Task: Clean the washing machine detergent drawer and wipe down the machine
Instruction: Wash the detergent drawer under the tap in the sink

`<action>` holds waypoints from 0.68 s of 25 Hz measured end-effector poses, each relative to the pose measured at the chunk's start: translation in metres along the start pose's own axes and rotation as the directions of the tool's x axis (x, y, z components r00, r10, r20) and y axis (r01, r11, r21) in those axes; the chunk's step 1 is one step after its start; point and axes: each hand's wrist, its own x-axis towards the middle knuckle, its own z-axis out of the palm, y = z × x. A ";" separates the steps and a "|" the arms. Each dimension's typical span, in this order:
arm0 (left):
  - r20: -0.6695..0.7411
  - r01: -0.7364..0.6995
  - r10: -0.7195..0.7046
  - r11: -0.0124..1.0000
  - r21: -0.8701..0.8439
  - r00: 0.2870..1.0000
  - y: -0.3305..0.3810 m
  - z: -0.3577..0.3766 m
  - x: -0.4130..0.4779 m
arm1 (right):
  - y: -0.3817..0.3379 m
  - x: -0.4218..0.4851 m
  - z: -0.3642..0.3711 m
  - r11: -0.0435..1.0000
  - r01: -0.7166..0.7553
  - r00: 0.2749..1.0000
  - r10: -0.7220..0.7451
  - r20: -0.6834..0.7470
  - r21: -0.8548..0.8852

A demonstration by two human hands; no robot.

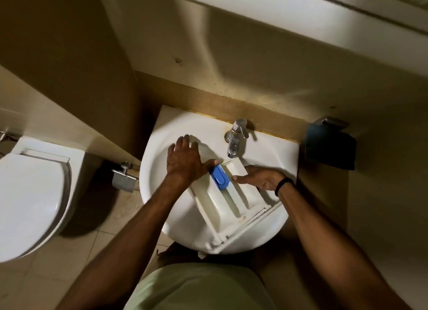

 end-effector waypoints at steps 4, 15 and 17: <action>0.485 0.109 0.045 0.953 -0.284 0.874 0.005 0.000 0.029 | -0.034 0.011 -0.015 0.975 0.077 0.997 -0.078 0.005 -0.207; 0.120 0.120 -0.052 0.736 -0.666 0.991 0.012 0.040 0.029 | -0.023 -0.006 0.049 0.932 0.002 0.447 -0.326 -0.833 -0.364; 0.115 0.130 -0.073 0.759 -0.638 0.991 0.011 0.043 0.031 | -0.010 -0.011 0.071 0.904 -0.052 0.393 -0.372 -0.841 -0.424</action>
